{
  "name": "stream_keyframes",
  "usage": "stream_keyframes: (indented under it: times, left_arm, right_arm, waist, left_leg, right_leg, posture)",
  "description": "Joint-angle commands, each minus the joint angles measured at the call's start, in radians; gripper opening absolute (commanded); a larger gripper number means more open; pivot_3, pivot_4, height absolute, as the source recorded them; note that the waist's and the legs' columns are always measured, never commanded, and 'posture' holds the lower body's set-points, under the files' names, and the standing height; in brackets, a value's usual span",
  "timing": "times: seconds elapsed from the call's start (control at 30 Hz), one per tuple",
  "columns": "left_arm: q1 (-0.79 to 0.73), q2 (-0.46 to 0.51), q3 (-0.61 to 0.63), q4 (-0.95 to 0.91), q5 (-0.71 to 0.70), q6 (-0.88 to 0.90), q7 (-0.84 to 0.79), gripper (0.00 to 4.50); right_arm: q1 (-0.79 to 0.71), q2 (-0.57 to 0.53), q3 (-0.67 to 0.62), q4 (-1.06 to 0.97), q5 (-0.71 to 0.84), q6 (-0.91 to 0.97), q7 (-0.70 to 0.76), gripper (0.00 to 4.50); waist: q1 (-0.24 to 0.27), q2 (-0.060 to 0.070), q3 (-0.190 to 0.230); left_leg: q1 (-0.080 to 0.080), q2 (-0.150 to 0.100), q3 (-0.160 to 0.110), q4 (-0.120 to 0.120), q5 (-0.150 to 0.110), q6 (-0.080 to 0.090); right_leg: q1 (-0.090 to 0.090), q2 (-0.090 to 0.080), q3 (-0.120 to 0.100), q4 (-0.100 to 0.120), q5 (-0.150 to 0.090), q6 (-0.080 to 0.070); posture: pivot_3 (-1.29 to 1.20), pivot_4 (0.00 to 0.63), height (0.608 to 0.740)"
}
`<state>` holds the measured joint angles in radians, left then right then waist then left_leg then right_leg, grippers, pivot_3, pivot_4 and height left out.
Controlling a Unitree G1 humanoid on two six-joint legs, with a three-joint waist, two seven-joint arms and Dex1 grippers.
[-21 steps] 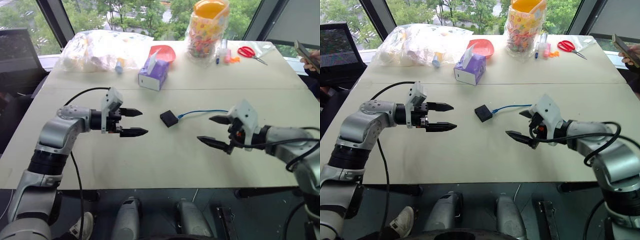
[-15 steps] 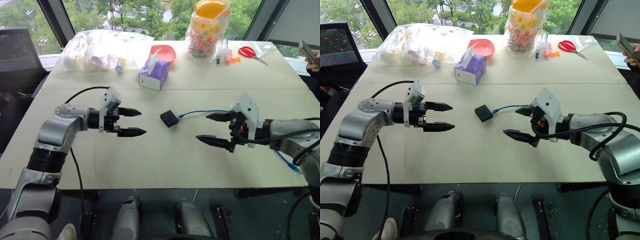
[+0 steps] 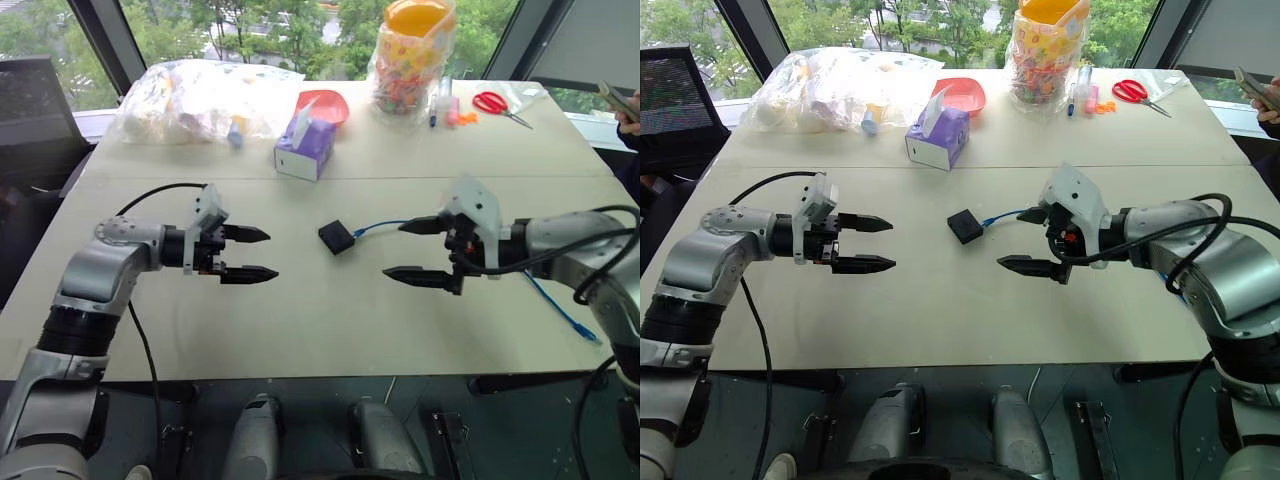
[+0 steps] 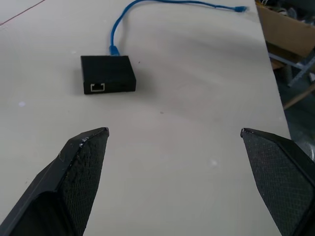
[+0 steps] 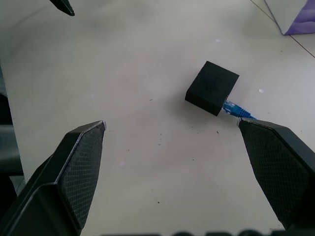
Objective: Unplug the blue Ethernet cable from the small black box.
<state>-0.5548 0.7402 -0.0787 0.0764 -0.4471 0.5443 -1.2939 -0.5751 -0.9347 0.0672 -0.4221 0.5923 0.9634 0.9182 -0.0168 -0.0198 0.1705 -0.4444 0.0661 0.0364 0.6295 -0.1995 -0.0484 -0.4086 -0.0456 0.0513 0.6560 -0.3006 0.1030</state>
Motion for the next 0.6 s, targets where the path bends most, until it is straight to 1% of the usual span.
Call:
stream_keyframes:
  times: [0.03, 0.1, 0.17, 0.23, 0.3, 0.33, 0.43, 0.6]
  left_arm:
    - [0.000, 0.006, 0.041, -0.031, -0.015, -0.003, 0.017, 4.49]
    - [0.014, -0.005, 0.038, -0.042, -0.001, -0.014, 0.044, 4.49]
    - [0.026, -0.028, 0.055, -0.075, -0.013, 0.003, 0.096, 4.49]
    - [0.054, -0.036, 0.076, -0.118, -0.023, 0.013, 0.136, 4.49]
    - [0.081, -0.040, 0.093, -0.164, -0.032, 0.025, 0.169, 4.49]
    - [0.087, -0.053, 0.096, -0.185, -0.031, 0.029, 0.199, 4.49]
    - [0.117, -0.073, 0.092, -0.236, -0.017, 0.031, 0.262, 4.49]
    - [0.197, -0.068, 0.111, -0.346, -0.034, 0.059, 0.329, 4.49]
  right_arm:
    - [-0.094, -0.014, 0.076, 0.055, -0.061, -0.053, 0.066, 4.50]
    - [-0.183, -0.012, 0.194, 0.151, -0.152, -0.118, 0.146, 4.50]
    - [-0.272, 0.026, 0.304, 0.279, -0.248, -0.217, 0.224, 4.50]
    - [-0.321, 0.068, 0.371, 0.357, -0.312, -0.278, 0.258, 4.50]
    - [-0.369, 0.119, 0.416, 0.438, -0.371, -0.325, 0.277, 4.50]
    - [-0.401, 0.152, 0.437, 0.508, -0.404, -0.369, 0.293, 4.50]
    - [-0.484, 0.244, 0.495, 0.711, -0.503, -0.509, 0.338, 4.50]
    - [-0.593, 0.384, 0.540, 1.040, -0.637, -0.712, 0.349, 4.50]
  waist:
    - [0.001, 0.000, 0.000]
    - [0.001, 0.000, 0.000]
    - [0.000, 0.000, 0.000]
    - [0.000, 0.000, 0.000]
    - [-0.002, 0.000, 0.000]
    - [-0.001, 0.000, 0.000]
    - [0.002, 0.001, 0.001]
    - [-0.002, 0.001, 0.001]
  left_leg:
    - [0.000, 0.000, 0.000, 0.000, 0.000, 0.000]
    - [0.000, 0.000, 0.000, 0.000, 0.000, 0.000]
    - [0.000, 0.000, 0.001, 0.001, 0.000, 0.000]
    - [0.000, 0.000, 0.002, 0.001, 0.000, 0.000]
    - [0.000, 0.000, 0.002, 0.001, 0.000, 0.000]
    - [0.000, 0.000, 0.002, 0.000, 0.000, 0.000]
    - [0.000, 0.000, 0.002, 0.001, 0.000, 0.000]
    - [0.001, 0.000, 0.002, 0.001, 0.000, 0.000]
  right_leg:
    - [0.000, 0.000, 0.000, 0.000, 0.000, 0.000]
    - [0.000, 0.000, 0.000, 0.000, 0.000, 0.000]
    - [0.000, 0.000, 0.000, 0.000, 0.000, 0.000]
    - [0.000, 0.000, 0.001, 0.000, 0.000, 0.000]
    - [-0.001, 0.000, 0.001, 0.001, 0.000, 0.001]
    - [-0.001, 0.000, 0.001, 0.002, 0.002, 0.004]
    - [-0.003, 0.000, 0.000, 0.007, 0.002, 0.005]
    - [-0.003, 0.001, 0.001, 0.009, 0.002, 0.005]
  posture:
    - [0.00, 0.150, 0.735]
    - [0.00, 0.150, 0.735]
    - [0.00, 0.150, 0.735]
    - [0.00, 0.150, 0.735]
    - [0.00, 0.150, 0.735]
    - [0.00, 0.150, 0.735]
    - [0.00, 0.150, 0.735]
    - [0.00, 0.150, 0.735]
